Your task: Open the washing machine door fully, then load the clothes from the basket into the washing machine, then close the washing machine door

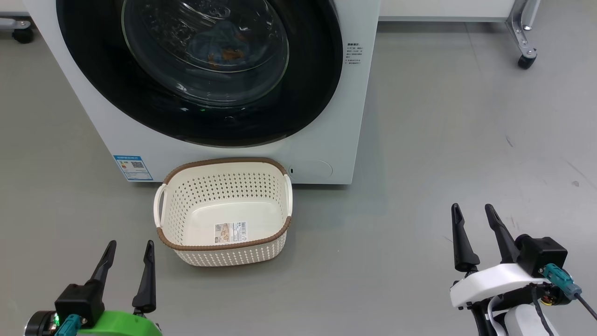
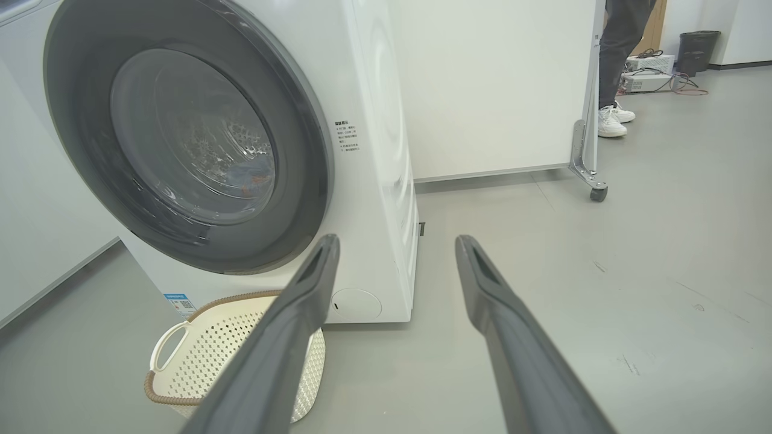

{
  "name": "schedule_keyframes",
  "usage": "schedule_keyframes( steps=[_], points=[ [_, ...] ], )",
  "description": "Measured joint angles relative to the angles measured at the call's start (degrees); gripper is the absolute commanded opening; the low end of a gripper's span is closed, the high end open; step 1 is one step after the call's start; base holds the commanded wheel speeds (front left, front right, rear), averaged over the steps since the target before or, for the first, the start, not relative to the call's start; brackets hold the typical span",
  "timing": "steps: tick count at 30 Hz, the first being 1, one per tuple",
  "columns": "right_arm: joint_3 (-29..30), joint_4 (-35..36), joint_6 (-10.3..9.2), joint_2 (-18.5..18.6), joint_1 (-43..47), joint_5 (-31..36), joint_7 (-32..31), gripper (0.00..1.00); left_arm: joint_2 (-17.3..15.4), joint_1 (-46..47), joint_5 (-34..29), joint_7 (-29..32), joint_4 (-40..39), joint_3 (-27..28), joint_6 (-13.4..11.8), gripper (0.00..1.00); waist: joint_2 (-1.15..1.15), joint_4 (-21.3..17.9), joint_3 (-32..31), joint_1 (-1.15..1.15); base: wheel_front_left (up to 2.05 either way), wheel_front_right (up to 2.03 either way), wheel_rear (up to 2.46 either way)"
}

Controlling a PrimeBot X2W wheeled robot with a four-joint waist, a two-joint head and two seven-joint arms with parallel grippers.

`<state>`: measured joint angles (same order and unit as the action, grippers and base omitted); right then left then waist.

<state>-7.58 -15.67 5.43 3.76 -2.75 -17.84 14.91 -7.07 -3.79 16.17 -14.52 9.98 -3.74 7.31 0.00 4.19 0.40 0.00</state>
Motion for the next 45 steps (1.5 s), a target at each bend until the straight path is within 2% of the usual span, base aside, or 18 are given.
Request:
schedule_keyframes(
  steps=[45],
  points=[
    [1.37,0.00,0.57,-0.45,1.21,0.76,0.00,1.00,-0.69,-0.07,-0.11,0.00,-1.55,-0.66,0.01,1.00,0.00,1.43,0.04,0.00,0.00,0.00,0.00]
  ],
)
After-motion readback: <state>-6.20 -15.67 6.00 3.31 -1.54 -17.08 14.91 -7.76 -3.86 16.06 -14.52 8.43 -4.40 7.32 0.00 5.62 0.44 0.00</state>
